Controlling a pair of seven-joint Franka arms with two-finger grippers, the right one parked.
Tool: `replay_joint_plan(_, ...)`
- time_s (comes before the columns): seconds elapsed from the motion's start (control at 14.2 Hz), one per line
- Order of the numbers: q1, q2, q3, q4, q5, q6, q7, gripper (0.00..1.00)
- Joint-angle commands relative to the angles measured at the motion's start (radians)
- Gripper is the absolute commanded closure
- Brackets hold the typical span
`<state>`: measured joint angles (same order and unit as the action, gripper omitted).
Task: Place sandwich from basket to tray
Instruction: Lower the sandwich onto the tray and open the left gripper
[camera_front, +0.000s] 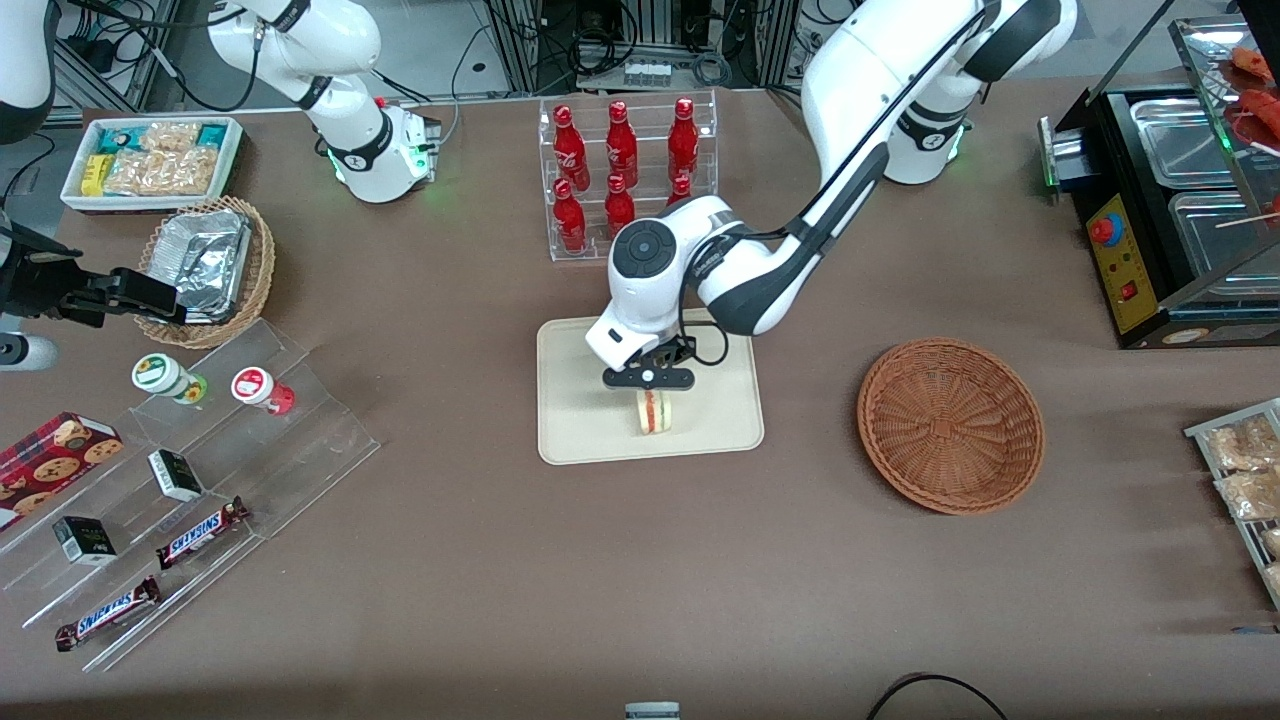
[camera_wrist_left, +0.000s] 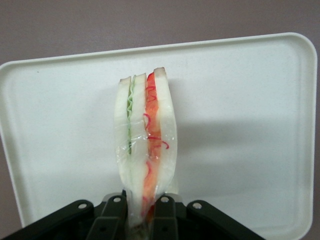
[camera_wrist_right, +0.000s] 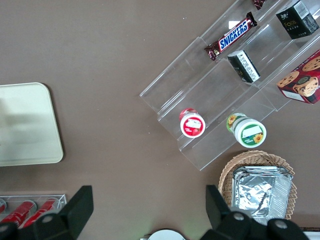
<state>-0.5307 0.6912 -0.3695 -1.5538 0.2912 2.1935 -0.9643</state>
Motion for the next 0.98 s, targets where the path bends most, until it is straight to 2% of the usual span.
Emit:
replay_joint_plan(0.0,-0.035,0.037,0.011,0.037,0.037,0.018,-0.051,1.0)
replay_joint_plan(0.21,-0.057,0.054,0.012,0.035,0.04,0.043,-0.063,1.0)
replay_joint_plan(0.28,-0.057,0.059,0.012,0.035,0.04,0.043,-0.062,0.97)
replay_joint_plan(0.35,-0.057,0.06,0.012,0.035,0.04,0.043,-0.06,0.56)
replay_joint_plan(0.42,-0.057,0.059,0.012,0.035,0.043,0.04,-0.057,0.02)
replay_joint_plan(0.56,-0.055,0.056,0.012,0.032,0.069,0.034,-0.062,0.0)
replay_joint_plan(0.91,-0.045,0.001,0.012,0.037,0.062,-0.043,-0.065,0.0)
